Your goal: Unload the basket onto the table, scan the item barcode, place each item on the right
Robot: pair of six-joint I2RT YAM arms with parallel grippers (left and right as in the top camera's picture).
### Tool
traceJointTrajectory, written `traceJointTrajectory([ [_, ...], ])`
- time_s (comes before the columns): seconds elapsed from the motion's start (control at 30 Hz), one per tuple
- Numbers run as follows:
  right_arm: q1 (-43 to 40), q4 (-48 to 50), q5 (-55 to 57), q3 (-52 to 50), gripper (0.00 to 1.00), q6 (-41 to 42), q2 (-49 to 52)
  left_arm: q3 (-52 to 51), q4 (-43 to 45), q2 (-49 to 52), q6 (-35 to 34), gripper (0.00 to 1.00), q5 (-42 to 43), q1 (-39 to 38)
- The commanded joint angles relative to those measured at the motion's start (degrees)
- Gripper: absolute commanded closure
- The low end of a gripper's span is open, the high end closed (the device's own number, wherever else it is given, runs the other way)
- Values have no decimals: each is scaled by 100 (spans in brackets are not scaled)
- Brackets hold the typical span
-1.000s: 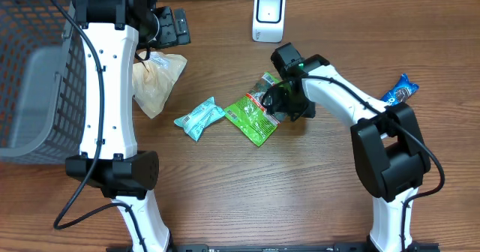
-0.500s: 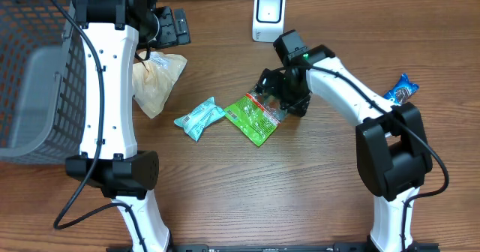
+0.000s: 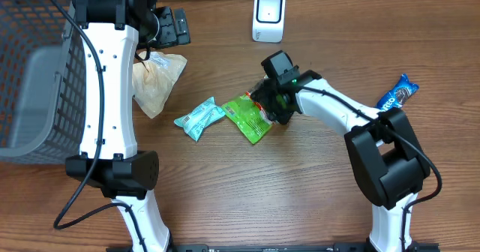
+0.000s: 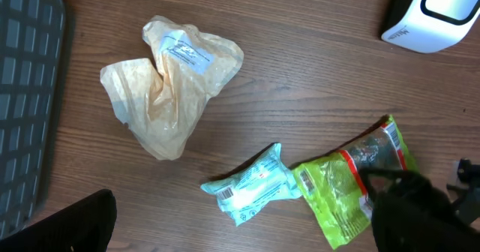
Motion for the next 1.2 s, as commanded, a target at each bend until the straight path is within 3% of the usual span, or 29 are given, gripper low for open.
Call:
traceJointTrajectory([
  [0.0,105,87,68,-310,69,-210,216,-35,4,-87,26,0,7,-4],
  [0.1,105,262,-223,-310,86,-737,216,-35,4,-87,26,0,9,-4],
  [0.23,74,111,-321,-219,91,-1132,162,-35,4,-87,26,1,7,-4],
  [0.47,-339,-1484,-94,846,91,-3436,101,-35,4,-87,26,0,7,-4],
  [0.63,-586,-1816,885,994,89,-5423,107,-35,4,-87,26,0,7,-4],
  [0.7,-636,-1832,1191,994,77,-5711,116,-35,4,-87,26,0,7,-4],
  [0.77,-658,-2002,710,1121,43,-5532,81,-35,4,-87,26,0,7,-4],
  [0.8,-658,-2114,319,1228,36,-5327,79,-35,4,-87,26,0,7,-4],
  [0.97,-518,-2223,-1663,1729,25,-4621,46,-35,4,-87,26,0,7,-4],
  [1.13,-46,-2109,-984,1823,13,-3235,44,-35,4,-87,26,0,9,-4],
  [1.17,48,-2129,-619,1808,5,-2723,63,-35,4,-87,26,0,7,-4],
])
